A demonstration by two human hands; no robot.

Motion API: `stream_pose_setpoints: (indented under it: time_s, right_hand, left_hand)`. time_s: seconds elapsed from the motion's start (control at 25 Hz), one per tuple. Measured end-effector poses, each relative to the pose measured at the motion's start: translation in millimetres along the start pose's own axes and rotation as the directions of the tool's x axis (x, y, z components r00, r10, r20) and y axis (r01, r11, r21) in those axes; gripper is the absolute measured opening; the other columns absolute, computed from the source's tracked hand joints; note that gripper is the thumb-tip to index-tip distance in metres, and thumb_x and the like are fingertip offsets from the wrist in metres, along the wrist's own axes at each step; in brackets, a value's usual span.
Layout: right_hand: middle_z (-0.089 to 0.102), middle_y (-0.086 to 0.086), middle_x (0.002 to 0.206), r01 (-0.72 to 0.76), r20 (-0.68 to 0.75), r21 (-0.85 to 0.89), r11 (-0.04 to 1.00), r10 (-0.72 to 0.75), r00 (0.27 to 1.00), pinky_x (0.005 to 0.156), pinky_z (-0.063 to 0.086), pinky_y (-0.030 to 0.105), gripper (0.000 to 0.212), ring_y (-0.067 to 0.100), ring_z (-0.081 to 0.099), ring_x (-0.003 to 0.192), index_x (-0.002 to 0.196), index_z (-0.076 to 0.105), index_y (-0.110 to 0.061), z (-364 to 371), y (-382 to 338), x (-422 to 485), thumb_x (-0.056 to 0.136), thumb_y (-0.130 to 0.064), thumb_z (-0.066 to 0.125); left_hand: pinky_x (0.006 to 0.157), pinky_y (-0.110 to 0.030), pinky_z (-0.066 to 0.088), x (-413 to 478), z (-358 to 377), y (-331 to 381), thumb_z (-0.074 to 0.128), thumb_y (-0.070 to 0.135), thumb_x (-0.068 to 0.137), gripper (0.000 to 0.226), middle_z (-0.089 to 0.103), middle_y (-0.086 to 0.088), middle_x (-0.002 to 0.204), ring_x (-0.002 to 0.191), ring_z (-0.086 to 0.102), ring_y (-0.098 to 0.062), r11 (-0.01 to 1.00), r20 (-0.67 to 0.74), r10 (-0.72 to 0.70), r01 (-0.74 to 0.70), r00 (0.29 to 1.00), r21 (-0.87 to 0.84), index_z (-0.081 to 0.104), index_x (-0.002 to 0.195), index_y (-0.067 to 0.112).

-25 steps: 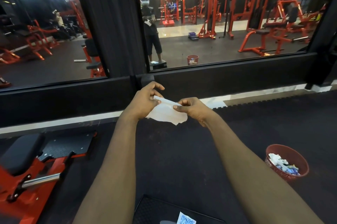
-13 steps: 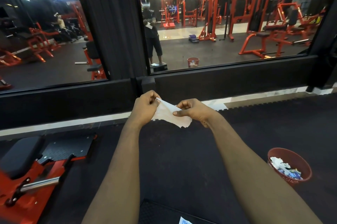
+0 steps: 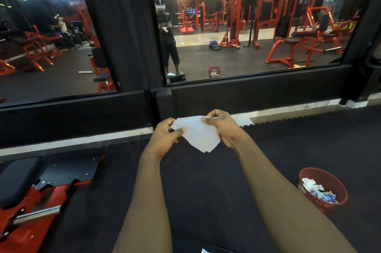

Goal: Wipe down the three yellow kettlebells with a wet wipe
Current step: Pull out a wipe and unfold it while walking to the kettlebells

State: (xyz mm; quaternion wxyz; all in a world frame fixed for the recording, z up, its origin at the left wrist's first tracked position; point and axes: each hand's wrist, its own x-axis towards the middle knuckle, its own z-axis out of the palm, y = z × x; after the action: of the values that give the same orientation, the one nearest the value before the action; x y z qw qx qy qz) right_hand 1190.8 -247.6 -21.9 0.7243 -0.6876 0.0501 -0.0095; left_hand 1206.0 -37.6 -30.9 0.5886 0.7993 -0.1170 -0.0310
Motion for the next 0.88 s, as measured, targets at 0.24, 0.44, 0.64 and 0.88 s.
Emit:
stream_pose_setpoints:
  time_s: [0.24, 0.44, 0.64, 0.88]
  right_hand:
    - [0.066, 0.019, 0.107, -0.014, -0.138, 0.098, 0.995, 0.027, 0.990, 0.074, 0.059, 0.050, 0.028, 0.035, 0.069, 0.095, 0.100, 0.054, -0.019, 4.9, 17.2, 3.3, 0.082, -0.004, 0.070]
    - [0.070, 0.010, 0.081, 0.018, -0.144, -0.048, 0.999, -0.025, 0.989, 0.068, 0.053, 0.034, 0.021, 0.026, 0.070, 0.087, 0.086, 0.067, -0.016, -1.2, 18.4, 3.0, 0.077, -0.001, 0.077]
    - [0.074, 0.011, 0.091, -0.035, -0.256, -0.055, 0.998, 0.020, 0.966, 0.084, 0.058, 0.044, 0.021, 0.028, 0.070, 0.096, 0.081, 0.069, -0.014, 1.5, 19.8, 6.9, 0.070, -0.005, 0.084]
    - [0.075, 0.009, 0.084, -0.019, -0.155, -0.072, 0.997, 0.007, 0.988, 0.068, 0.056, 0.026, 0.016, 0.018, 0.072, 0.082, 0.084, 0.071, -0.013, -0.3, 16.3, 6.5, 0.076, -0.002, 0.079]
  left_hand:
    - [0.065, -0.027, 0.059, 3.0, 30.5, -1.5, 0.070, 0.020, 0.088, 0.054, 0.066, -0.004, 0.110, 0.091, 0.072, -0.014, 0.972, -0.117, -0.066, 0.037, 0.991, -0.232, 0.028, 0.117, 0.040]
    - [0.064, -0.024, 0.051, 12.2, 30.1, -1.1, 0.073, 0.015, 0.085, 0.046, 0.062, -0.003, 0.099, 0.092, 0.063, -0.014, 0.996, -0.291, 0.038, -0.012, 0.956, 0.089, 0.045, 0.108, 0.044]
    - [0.061, -0.023, 0.054, 13.4, 25.8, -0.5, 0.076, 0.013, 0.082, 0.048, 0.063, 0.003, 0.098, 0.091, 0.063, -0.012, 0.989, -0.158, 0.053, -0.030, 0.986, 0.143, 0.048, 0.108, 0.043]
    - [0.058, -0.017, 0.045, 17.1, 10.7, 4.5, 0.072, 0.011, 0.086, 0.027, 0.065, 0.004, 0.086, 0.084, 0.064, -0.009, 0.968, -0.230, 0.071, -0.011, 0.971, 0.251, 0.062, 0.091, 0.035]
